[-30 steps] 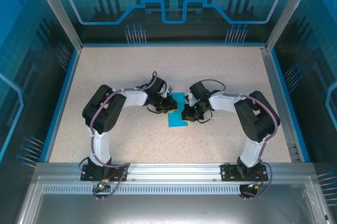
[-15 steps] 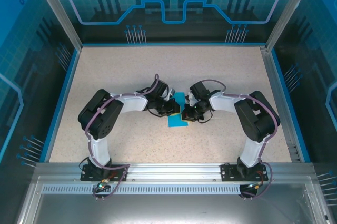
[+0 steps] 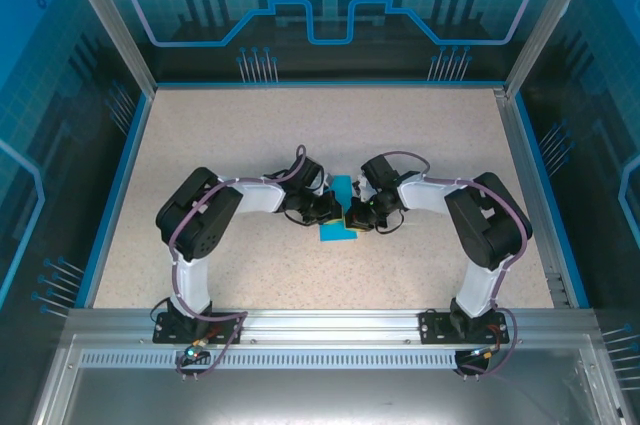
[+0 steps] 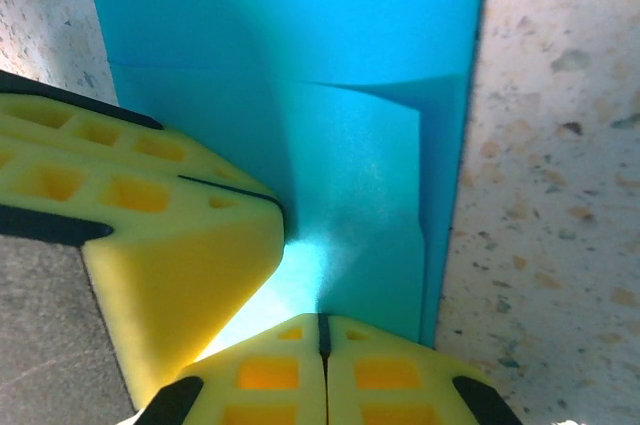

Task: Fold a paper plane with a square sheet of paper (pick it up from the middle)
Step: Fold the triangle a second time at the center of the table.

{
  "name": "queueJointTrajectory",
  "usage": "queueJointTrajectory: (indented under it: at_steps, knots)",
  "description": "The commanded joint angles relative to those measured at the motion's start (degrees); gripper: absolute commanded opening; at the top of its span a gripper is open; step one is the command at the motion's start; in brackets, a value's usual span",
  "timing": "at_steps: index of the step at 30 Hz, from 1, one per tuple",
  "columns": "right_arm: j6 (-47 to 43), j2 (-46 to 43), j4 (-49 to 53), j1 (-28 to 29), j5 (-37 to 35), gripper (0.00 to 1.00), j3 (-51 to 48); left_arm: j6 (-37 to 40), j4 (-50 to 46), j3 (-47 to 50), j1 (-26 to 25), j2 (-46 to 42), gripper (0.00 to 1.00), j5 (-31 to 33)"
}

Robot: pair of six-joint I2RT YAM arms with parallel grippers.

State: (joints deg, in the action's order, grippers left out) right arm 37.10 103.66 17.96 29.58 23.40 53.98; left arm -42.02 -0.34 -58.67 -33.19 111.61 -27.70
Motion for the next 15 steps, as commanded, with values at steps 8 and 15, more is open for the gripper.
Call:
queueJointTrajectory:
  at_steps: [8, 15]
  knots:
    - [-2.94, 4.19, 7.79, -0.41, -11.28, 0.05, -3.26, 3.67, -6.15, 0.16, 2.58, 0.76, 0.08, 8.06]
    - [-3.97, 4.54, 9.39, -0.55, -14.19, 0.05, -4.89, 6.33, -9.57, -0.65, 6.66, 0.23, 0.08, 10.21]
